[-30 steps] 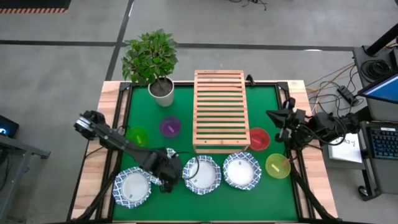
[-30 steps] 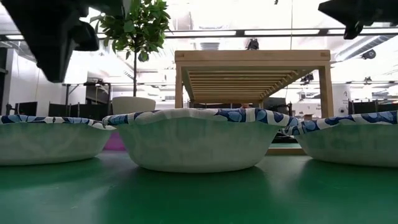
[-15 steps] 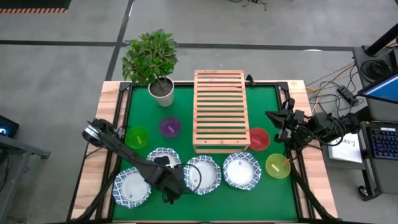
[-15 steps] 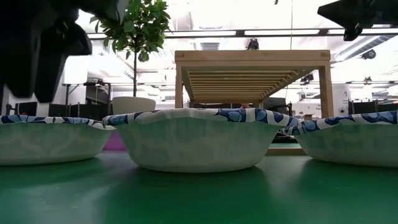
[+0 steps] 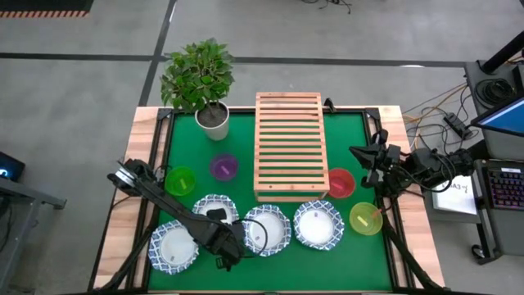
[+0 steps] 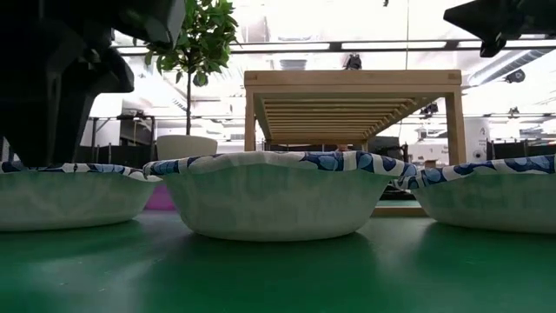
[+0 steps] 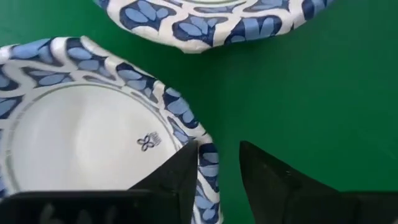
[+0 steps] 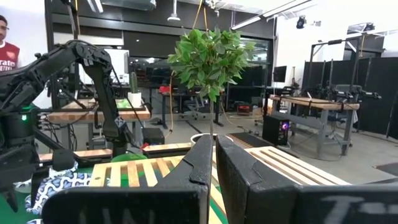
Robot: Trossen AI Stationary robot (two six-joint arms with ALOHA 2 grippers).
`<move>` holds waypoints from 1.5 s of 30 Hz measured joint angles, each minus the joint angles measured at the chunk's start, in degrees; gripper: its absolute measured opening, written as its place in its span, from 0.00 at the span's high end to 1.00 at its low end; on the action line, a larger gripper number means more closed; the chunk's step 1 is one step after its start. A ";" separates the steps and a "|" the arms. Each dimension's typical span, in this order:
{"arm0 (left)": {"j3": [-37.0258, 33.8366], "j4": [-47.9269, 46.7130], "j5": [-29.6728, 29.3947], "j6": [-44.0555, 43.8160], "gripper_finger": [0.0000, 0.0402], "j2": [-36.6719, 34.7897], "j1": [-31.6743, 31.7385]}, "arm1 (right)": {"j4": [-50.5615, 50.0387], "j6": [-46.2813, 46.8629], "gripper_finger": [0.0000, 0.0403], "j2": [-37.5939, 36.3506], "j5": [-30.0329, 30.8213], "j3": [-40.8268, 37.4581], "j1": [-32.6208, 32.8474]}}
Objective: Place and stack bowls onto a shelf
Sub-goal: Put the white patterned bowl on the shelf
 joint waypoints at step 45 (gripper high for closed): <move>44.38 -33.19 -12.06 17.09 1.00 1.34 4.86 | 0.02 -0.03 0.97 0.00 0.03 -0.04 0.00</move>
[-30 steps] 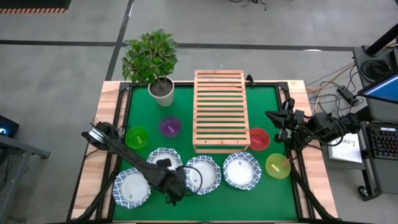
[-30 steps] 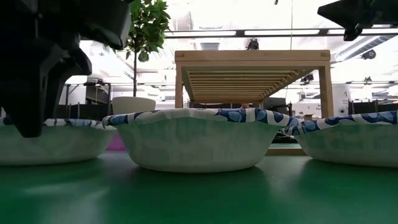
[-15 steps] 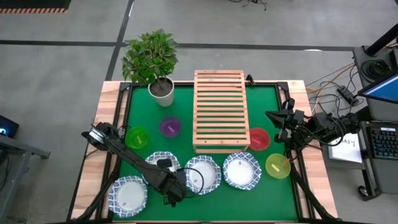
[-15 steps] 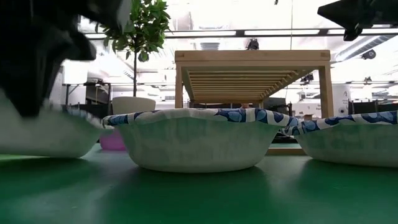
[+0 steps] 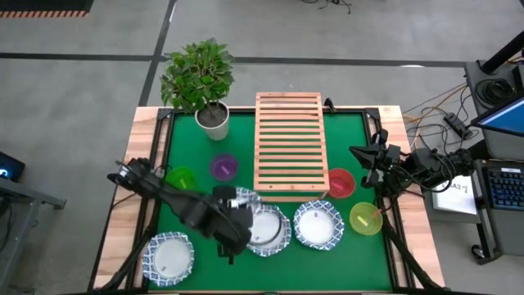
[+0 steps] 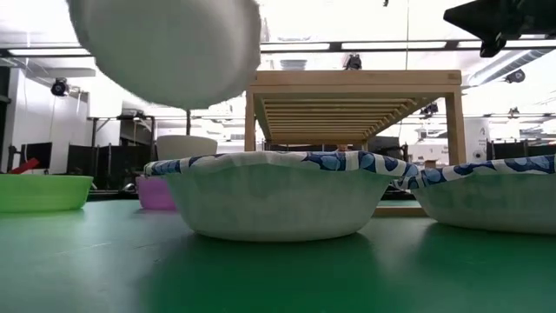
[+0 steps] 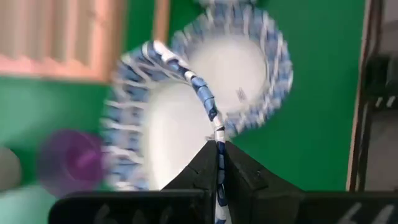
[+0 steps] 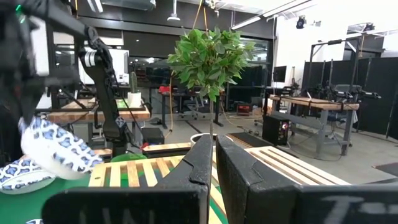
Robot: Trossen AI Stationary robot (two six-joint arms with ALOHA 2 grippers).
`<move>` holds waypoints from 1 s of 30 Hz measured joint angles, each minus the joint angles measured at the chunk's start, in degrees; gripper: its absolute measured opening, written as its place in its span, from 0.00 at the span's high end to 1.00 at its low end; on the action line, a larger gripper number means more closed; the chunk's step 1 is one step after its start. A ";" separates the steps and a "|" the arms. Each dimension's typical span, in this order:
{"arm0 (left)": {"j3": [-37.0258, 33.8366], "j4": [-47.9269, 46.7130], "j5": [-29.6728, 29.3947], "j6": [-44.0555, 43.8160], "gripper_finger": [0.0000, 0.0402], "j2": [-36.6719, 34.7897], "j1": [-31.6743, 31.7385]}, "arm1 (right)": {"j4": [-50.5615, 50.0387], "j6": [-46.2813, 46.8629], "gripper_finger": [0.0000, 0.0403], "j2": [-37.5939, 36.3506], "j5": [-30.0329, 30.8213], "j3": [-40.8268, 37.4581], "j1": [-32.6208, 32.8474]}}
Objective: Place and stack bowls onto a shelf
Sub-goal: Put the white patterned bowl on the shelf
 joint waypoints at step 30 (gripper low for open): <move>11.84 17.28 4.26 52.53 1.00 -2.26 41.53 | -0.83 -1.86 0.97 0.00 0.52 0.00 0.00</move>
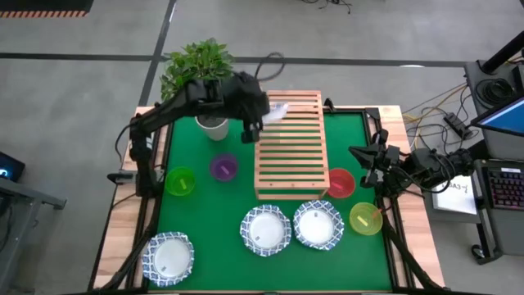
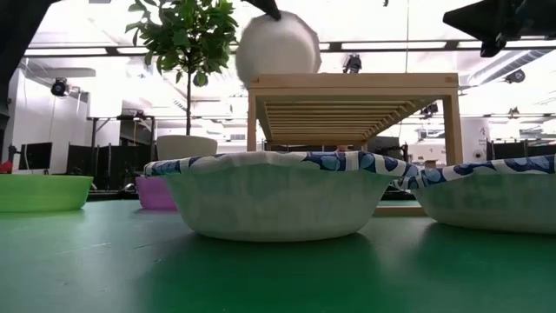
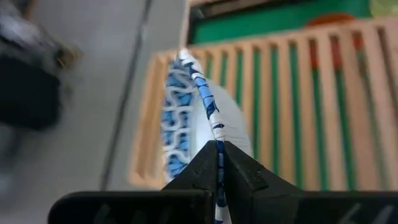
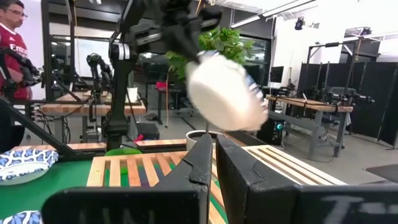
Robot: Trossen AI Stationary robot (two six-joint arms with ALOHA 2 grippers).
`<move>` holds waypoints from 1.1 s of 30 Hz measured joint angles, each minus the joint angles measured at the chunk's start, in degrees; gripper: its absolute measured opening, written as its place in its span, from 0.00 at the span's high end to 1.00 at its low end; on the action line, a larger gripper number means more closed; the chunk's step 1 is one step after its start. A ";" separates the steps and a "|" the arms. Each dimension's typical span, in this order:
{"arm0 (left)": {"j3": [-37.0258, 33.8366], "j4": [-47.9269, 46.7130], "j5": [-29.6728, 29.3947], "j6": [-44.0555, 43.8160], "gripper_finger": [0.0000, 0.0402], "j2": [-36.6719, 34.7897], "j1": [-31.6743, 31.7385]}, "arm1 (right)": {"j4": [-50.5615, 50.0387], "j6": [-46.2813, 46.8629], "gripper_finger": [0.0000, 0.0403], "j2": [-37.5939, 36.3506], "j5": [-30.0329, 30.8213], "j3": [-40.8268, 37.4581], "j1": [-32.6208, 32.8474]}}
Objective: Place and stack bowls onto a shelf
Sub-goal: Put the white patterned bowl on the shelf
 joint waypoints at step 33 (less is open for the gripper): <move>-1.77 12.14 -3.29 9.27 0.87 14.40 1.82 | -1.90 -1.18 0.97 0.04 0.66 0.00 -0.04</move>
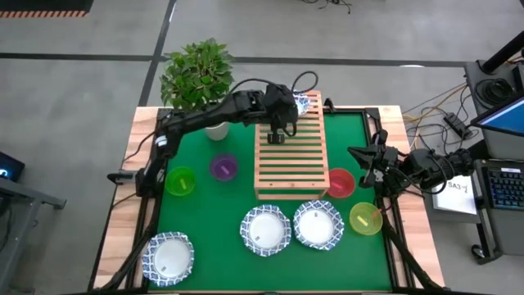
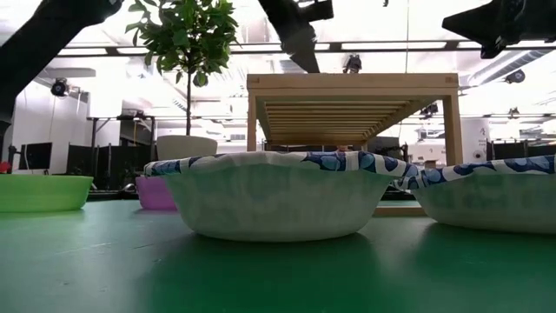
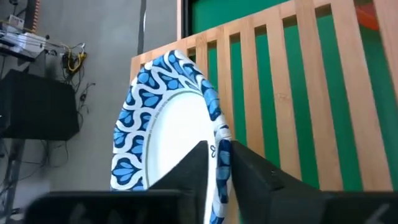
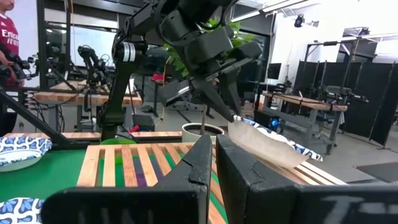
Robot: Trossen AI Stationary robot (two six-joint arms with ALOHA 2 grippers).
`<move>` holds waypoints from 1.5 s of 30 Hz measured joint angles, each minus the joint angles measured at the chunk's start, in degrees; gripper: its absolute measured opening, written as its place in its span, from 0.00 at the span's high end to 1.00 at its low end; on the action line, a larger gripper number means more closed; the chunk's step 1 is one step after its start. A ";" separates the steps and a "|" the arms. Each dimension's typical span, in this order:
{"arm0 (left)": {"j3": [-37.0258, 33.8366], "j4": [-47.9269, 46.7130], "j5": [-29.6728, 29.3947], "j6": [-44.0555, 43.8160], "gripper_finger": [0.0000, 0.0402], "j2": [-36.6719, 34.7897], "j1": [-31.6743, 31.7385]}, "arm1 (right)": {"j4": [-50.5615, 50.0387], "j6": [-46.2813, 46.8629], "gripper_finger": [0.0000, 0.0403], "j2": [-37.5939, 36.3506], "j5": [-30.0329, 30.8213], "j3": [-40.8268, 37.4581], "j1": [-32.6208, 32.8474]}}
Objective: Place and stack bowls onto a shelf
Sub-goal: Put the white patterned bowl on the shelf, then put the violet bowl on the shelf
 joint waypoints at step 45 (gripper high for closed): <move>-52.90 -9.21 -0.17 -48.04 0.56 -32.61 -23.49 | 0.24 2.66 0.97 0.01 -0.24 0.00 0.00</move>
